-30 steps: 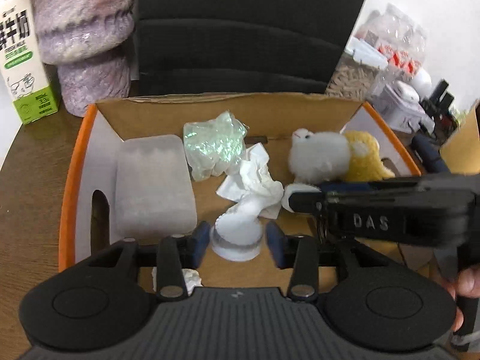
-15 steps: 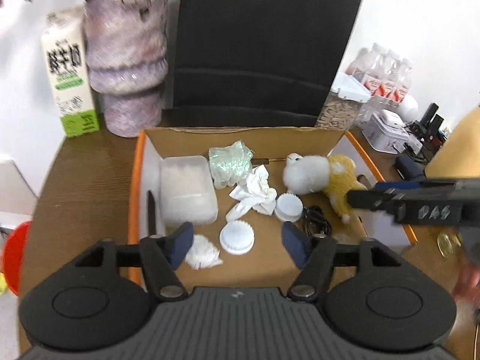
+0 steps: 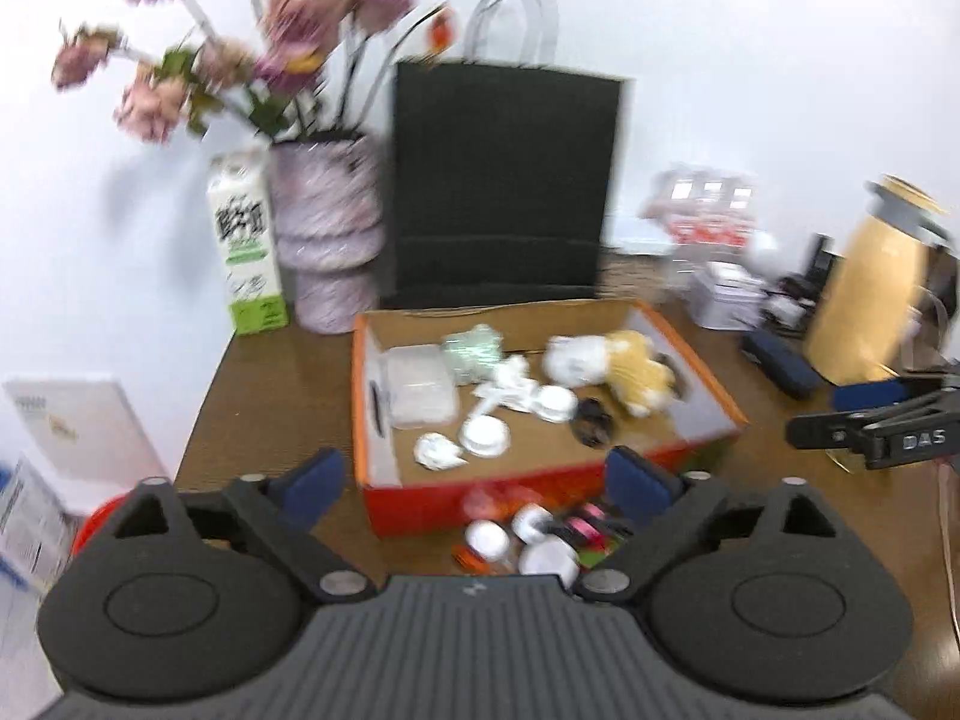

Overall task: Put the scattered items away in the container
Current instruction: 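Withdraw both tools from the box and reach toward the cable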

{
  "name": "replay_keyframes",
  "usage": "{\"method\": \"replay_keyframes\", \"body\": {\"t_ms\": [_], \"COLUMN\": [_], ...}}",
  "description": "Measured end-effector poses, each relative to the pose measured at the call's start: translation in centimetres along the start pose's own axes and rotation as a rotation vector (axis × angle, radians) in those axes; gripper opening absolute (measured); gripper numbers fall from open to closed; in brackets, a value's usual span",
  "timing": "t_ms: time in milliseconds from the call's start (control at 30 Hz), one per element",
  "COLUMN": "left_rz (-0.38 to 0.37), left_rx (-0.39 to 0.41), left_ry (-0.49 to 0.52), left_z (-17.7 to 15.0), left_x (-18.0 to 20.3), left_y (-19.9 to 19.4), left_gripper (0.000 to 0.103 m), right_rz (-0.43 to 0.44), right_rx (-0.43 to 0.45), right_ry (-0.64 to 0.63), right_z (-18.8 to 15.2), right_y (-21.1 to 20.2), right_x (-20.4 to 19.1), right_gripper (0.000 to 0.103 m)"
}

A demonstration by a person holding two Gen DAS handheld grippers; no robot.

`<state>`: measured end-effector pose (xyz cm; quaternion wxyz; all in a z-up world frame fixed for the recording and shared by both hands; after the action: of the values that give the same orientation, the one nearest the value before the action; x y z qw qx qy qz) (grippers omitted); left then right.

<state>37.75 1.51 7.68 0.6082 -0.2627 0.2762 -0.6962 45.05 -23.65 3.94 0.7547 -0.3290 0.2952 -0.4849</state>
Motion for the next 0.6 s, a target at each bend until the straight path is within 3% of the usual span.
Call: {"method": "replay_keyframes", "body": {"t_ms": [267, 367, 467, 533, 600], "left_rz": [-0.032, -0.034, 0.061, 0.149, 0.139], "left_rx": [0.139, 0.187, 0.199, 0.192, 0.190], "left_ry": [0.043, 0.020, 0.000, -0.035, -0.085], "left_z": [-11.3, -15.4, -18.6, -20.5, -22.0], "left_x": [3.1, 3.8, 3.5, 3.0, 2.9], "left_y": [-7.0, -8.9, -9.5, -9.6, -9.5], "left_gripper": [0.103, 0.103, 0.103, 0.103, 0.103], "right_rz": [0.044, -0.019, -0.120, -0.132, -0.135], "right_rx": [0.146, 0.206, 0.279, 0.306, 0.325], "right_ry": [-0.069, -0.081, -0.098, -0.095, -0.119], "right_z": [-10.4, -14.6, -18.0, -20.2, -22.0], "right_y": [-7.3, -9.1, -10.5, -11.1, -11.3], "right_x": [-3.1, -3.8, -4.4, -5.0, -5.9], "right_gripper": [0.090, 0.090, 0.090, 0.090, 0.090]}}
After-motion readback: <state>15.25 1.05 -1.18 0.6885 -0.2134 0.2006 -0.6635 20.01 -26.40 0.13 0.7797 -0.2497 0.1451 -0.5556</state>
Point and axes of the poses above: each gripper's, at about its wrist camera, not at the fingertips, and y roughly the way its jaws point, x to its right, z to its top, the point moved 8 cm from there along y, roughly the way its jaws point, and after that the axes turned 9 degrees about -x, right-handed, at the moved point
